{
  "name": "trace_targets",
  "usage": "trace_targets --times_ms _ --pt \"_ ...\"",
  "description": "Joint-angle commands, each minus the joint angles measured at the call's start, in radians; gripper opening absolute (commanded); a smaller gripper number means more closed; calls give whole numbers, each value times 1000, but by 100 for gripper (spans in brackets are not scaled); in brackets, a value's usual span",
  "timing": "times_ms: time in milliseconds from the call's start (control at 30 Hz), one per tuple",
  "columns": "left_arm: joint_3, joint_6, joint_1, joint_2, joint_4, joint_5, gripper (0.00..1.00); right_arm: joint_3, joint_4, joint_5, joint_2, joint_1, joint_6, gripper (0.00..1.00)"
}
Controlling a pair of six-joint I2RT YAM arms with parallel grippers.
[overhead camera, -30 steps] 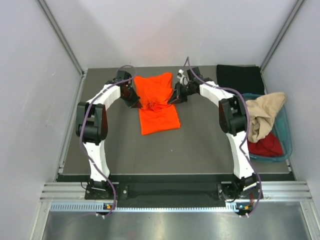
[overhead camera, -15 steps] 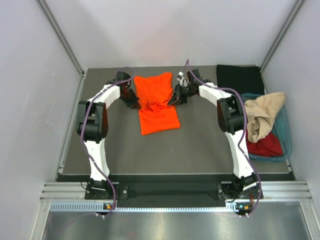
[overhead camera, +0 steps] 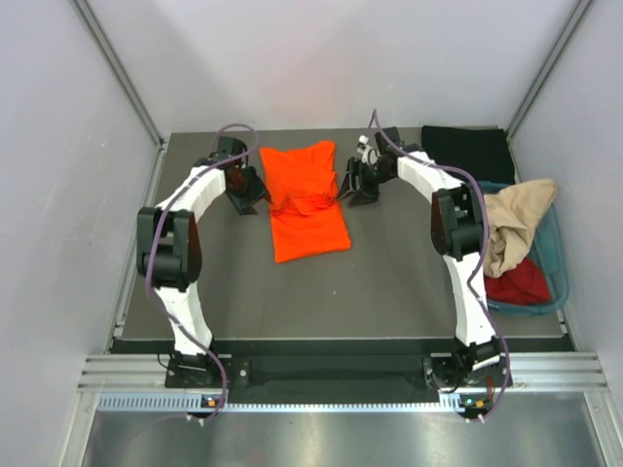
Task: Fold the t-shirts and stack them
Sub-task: Fold the tshirt
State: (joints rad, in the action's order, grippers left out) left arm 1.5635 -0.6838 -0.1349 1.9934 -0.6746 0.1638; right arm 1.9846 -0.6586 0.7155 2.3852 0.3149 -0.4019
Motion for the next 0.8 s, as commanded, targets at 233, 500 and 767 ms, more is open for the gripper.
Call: trace_targets --times_ms 233,500,767 --pt "-371 -77 -132 -301 296 309 35 -265 -9 148 -261 114 123 39" --pt "-402 -131 -143 -151 405 390 22 -323 131 300 -161 164 61 9" --pt "-457 -53 -141 -59 376 332 18 -394 151 288 -50 119 115 6"
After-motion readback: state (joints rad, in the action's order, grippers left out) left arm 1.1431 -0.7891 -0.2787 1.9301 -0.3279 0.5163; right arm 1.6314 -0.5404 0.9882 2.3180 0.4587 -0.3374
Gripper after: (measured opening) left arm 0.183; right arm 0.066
